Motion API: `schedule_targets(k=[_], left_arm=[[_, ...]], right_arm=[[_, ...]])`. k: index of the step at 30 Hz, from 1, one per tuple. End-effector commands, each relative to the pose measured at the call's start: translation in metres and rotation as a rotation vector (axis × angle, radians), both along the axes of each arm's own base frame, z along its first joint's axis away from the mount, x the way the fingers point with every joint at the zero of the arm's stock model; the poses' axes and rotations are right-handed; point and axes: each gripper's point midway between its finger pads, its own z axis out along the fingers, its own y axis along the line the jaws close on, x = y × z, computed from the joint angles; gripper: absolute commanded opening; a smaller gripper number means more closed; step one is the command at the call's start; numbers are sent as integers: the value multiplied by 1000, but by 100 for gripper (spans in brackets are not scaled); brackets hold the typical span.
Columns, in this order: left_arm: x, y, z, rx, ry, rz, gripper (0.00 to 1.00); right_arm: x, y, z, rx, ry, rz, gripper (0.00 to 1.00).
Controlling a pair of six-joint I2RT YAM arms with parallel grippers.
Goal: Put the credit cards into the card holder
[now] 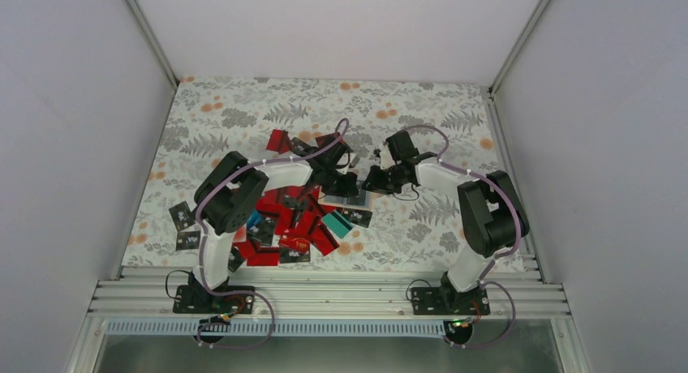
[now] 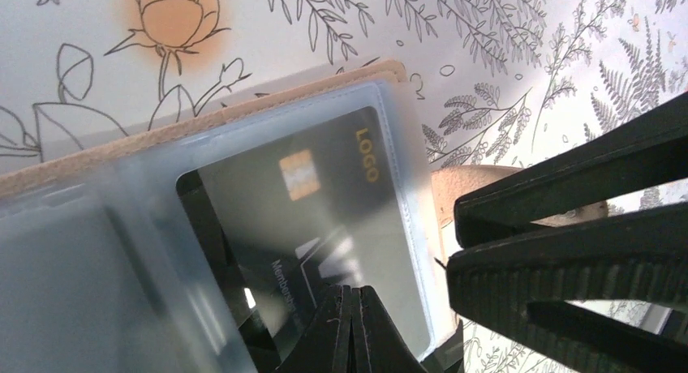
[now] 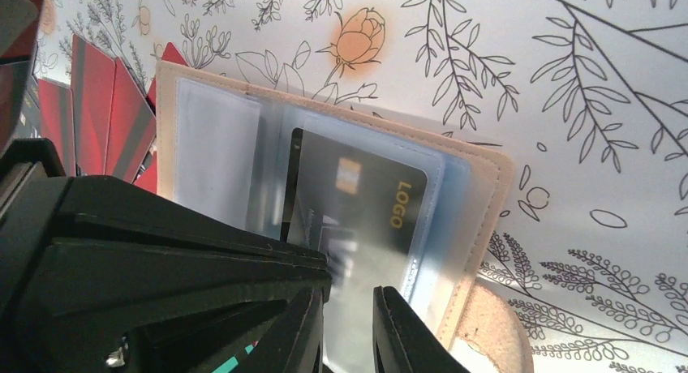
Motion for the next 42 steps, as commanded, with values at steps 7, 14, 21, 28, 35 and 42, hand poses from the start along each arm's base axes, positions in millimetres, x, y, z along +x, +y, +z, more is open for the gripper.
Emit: schedule_targets(k=[7,14,21,28,35,42], left_arm=[[6,6,6,47,-41,37,2],[13,31,4,181,-109,63,2],[11,32,-8,195,-97,51,2],[8,34,-17,213,-84,40,2],[5,34,-24,219,-70,40,2],[4,33,-24,217,-71,38,2]], right_arm=[[3,3,7,-9,-37,23,20],[0,7,1,21,-22,33,25],[0,9,-7,21,-4,34,25],[1,6,-14,3,7,20,27],[1,4,-24,-14,22,15,29],[-1,7,-26,6,26,22,29]])
